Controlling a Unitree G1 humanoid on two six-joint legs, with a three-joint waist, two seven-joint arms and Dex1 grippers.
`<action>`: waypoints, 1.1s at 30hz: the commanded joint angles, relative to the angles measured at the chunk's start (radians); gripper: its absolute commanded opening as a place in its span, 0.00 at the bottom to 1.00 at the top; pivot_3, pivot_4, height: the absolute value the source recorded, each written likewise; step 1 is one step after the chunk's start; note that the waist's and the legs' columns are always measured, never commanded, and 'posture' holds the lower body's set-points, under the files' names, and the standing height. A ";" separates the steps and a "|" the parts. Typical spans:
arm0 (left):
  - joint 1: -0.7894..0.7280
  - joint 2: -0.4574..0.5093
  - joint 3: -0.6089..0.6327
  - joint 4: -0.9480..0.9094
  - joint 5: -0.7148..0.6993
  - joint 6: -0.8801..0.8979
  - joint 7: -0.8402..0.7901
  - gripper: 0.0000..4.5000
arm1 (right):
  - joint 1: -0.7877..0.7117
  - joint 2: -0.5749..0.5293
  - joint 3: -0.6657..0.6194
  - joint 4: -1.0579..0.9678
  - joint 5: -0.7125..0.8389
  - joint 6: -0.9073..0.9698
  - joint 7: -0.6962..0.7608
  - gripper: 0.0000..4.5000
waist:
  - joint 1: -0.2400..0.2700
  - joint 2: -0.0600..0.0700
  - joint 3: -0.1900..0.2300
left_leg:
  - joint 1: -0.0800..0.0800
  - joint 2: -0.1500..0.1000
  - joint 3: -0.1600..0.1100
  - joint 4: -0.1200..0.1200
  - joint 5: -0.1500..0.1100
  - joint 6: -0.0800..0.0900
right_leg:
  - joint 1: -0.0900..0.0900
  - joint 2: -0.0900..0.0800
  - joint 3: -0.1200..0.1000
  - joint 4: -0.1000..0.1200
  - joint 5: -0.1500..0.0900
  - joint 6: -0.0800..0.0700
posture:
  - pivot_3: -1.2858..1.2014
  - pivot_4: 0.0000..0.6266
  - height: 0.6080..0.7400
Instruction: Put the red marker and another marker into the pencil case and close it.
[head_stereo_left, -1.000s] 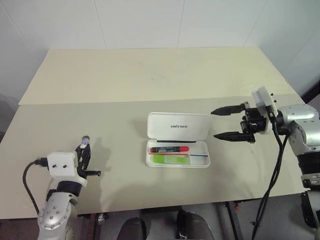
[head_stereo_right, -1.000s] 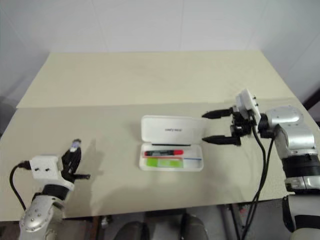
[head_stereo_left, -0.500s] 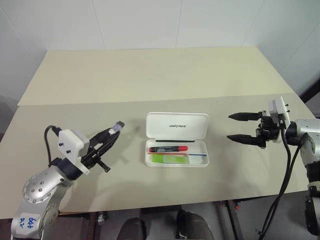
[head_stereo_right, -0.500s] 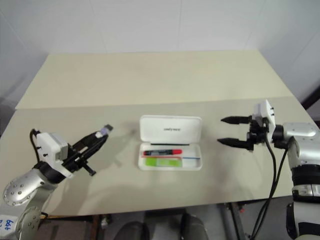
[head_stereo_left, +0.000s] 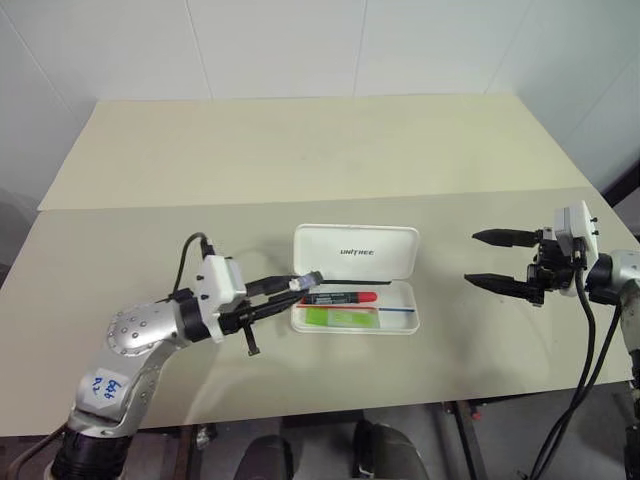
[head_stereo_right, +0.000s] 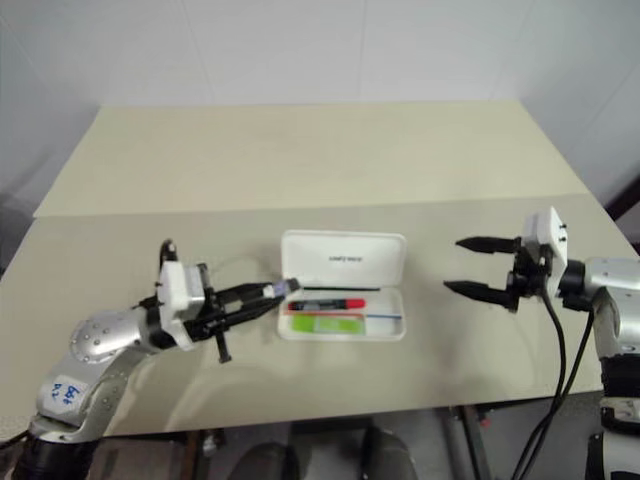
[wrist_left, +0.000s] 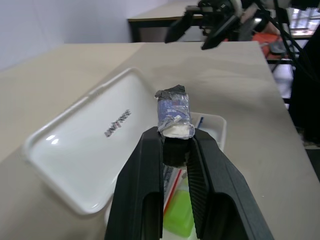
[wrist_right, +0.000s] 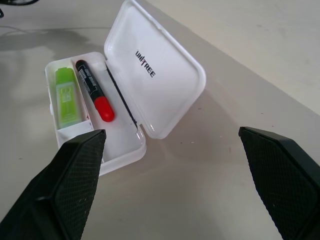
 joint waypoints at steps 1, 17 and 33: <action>-0.048 -0.014 -0.082 0.051 0.057 -0.048 -0.037 0.08 | 0.038 -0.038 -0.073 -0.082 0.033 0.033 -0.022 1.00 | 0.007 0.000 0.000 | 0.000 0.000 0.000 0.000 0.000 0.000 | 0.000 0.000 0.000 0.000 0.000 0.000 | 0.52 0.24 1.00; -0.304 -0.171 -0.312 0.260 0.175 -0.016 -0.075 0.08 | 0.232 -0.071 -0.201 -0.296 0.092 0.142 -0.083 1.00 | 0.010 0.000 0.000 | 0.000 -0.001 -0.001 0.003 0.000 0.000 | 0.002 0.000 0.000 0.000 0.001 0.001 | 0.52 0.24 1.00; -0.387 -0.302 -0.412 0.486 0.283 -0.120 -0.119 0.08 | 0.297 -0.042 -0.223 -0.382 0.123 0.168 -0.144 1.00 | 0.011 0.000 0.000 | 0.000 -0.001 -0.002 0.005 0.000 0.000 | 0.003 0.000 0.000 0.000 0.001 0.002 | 0.52 0.24 1.00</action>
